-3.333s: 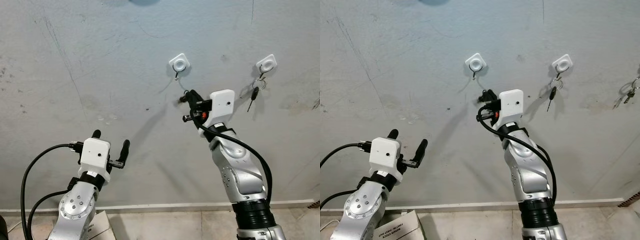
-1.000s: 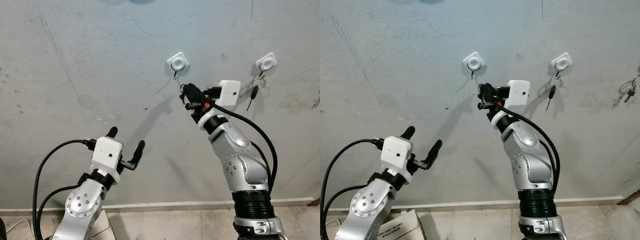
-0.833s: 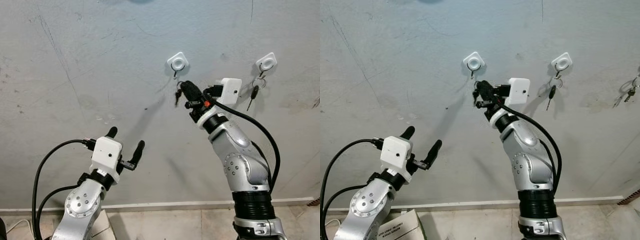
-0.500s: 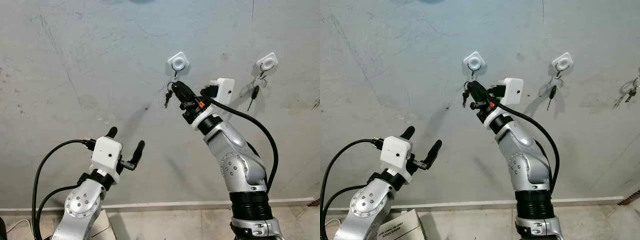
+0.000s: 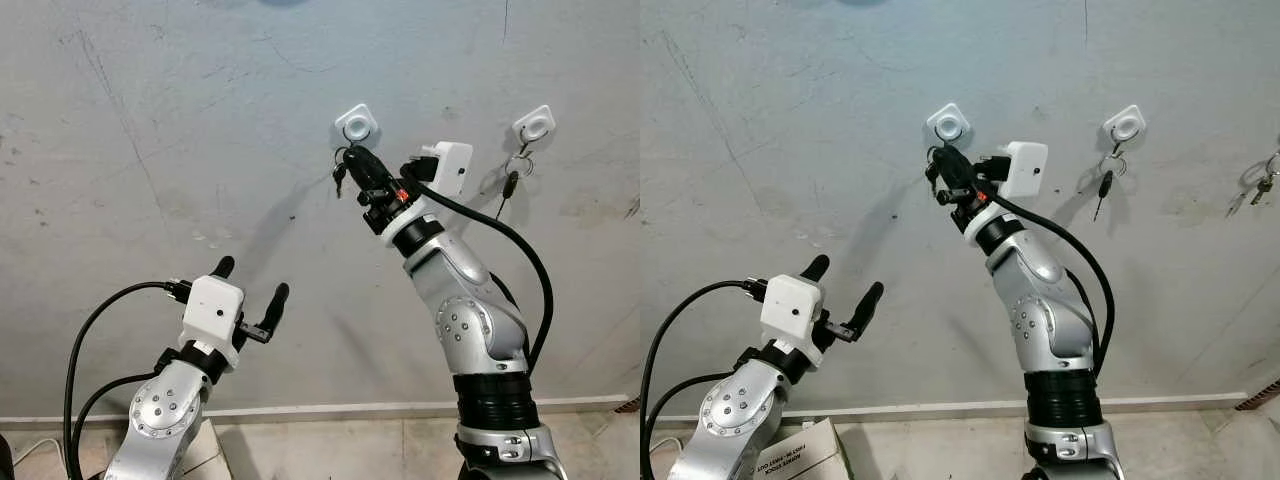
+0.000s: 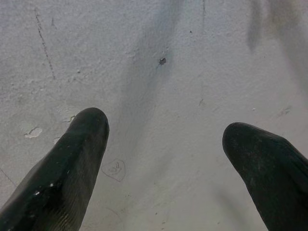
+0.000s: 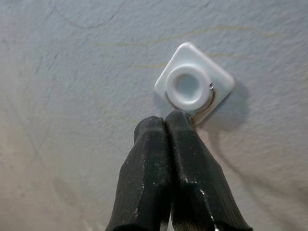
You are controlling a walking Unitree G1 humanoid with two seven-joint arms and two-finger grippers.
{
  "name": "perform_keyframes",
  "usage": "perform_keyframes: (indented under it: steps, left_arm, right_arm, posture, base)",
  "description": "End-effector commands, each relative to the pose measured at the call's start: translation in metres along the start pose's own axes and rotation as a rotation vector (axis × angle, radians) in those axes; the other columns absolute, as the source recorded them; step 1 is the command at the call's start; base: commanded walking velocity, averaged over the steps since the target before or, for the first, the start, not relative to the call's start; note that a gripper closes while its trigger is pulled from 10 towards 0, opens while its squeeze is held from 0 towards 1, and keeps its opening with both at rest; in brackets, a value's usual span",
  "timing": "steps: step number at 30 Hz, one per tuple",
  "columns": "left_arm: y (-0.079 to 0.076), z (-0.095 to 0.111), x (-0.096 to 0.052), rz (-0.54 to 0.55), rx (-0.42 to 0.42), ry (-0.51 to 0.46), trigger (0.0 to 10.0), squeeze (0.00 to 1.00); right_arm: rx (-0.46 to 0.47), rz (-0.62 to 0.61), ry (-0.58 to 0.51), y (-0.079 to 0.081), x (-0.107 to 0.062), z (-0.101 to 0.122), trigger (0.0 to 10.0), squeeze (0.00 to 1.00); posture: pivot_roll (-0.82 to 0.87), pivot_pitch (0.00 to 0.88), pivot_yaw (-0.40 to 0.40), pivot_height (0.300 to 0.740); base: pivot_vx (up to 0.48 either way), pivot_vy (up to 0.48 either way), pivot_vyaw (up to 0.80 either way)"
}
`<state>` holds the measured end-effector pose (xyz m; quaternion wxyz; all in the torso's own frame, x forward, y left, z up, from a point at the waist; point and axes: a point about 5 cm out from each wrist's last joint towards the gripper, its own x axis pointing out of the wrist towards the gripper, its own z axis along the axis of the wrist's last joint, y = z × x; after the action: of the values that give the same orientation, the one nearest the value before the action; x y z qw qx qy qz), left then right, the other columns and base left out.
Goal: Hang keys on a hook
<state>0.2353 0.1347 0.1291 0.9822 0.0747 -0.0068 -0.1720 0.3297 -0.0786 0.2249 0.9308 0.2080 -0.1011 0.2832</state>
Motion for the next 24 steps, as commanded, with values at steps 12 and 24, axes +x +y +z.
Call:
perform_keyframes:
  steps: [12, 24]
  left_arm:
    - [0.001, 0.003, -0.002, -0.002, 0.009, -0.005, 10.0, 0.00]
    - [0.000, 0.003, -0.002, -0.003, 0.009, -0.005, 10.0, 0.00]
  right_arm:
    - [-0.039, -0.102, 0.003, -0.017, 0.001, 0.001, 10.0, 0.00]
    - [-0.080, -0.136, 0.048, -0.016, 0.002, -0.012, 10.0, 0.00]
  posture:
    - [0.18, 0.000, 0.031, 0.740]
    - [0.18, 0.000, 0.032, 0.740]
  base:
    - [0.000, 0.000, 0.00]
    - [0.000, 0.000, 0.00]
